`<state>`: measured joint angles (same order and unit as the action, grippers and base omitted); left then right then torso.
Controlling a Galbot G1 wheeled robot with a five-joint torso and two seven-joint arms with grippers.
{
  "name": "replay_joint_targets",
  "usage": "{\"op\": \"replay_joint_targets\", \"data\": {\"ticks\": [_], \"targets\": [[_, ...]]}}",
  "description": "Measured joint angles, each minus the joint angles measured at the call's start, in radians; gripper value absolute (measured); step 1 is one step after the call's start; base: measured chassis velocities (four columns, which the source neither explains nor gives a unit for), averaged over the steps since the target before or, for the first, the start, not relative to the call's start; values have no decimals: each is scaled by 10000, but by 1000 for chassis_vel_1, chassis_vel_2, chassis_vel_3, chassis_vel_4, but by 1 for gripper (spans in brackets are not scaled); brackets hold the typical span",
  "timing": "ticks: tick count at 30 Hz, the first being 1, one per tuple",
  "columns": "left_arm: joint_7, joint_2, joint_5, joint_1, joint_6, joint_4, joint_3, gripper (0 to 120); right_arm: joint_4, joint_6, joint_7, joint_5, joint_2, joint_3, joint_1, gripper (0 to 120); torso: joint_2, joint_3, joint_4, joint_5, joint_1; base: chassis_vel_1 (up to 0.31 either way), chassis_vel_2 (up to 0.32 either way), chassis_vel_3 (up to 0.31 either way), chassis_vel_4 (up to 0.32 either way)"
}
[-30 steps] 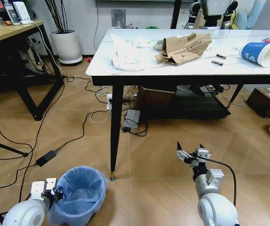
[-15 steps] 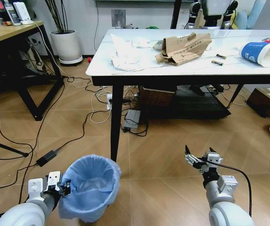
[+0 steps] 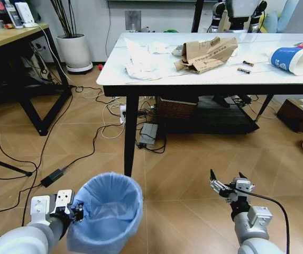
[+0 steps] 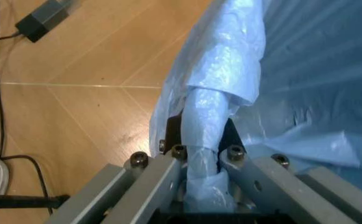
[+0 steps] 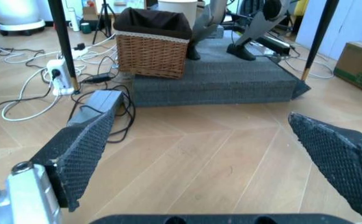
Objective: Pick up the trash bin and place the trash from the table into it.
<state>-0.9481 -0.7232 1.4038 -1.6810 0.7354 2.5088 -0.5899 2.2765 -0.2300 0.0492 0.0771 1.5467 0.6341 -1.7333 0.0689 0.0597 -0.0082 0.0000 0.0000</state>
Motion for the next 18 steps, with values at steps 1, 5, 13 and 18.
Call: {"op": "replay_joint_targets", "data": {"ticks": [1,5,13,18], "targets": [[-2,-16,155,122,0,-11,61,0,42,1,-3,-33,30,6,-47,100,0,0,0,0,0,0,0,0,0],[253,-61,259,722,0,-28,354,0,122,4,-13,-122,99,14,-161,100,0,0,-2,-1,0,0,0,0,0],[995,144,-66,1599,-2,-58,771,0,172,26,-81,-269,152,-64,-262,100,0,1,1,1,0,0,0,0,0],[1070,244,-6,1779,-2,-64,1274,0,157,44,-85,-302,181,-63,-301,100,0,0,-2,0,0,0,0,0,0]]}}
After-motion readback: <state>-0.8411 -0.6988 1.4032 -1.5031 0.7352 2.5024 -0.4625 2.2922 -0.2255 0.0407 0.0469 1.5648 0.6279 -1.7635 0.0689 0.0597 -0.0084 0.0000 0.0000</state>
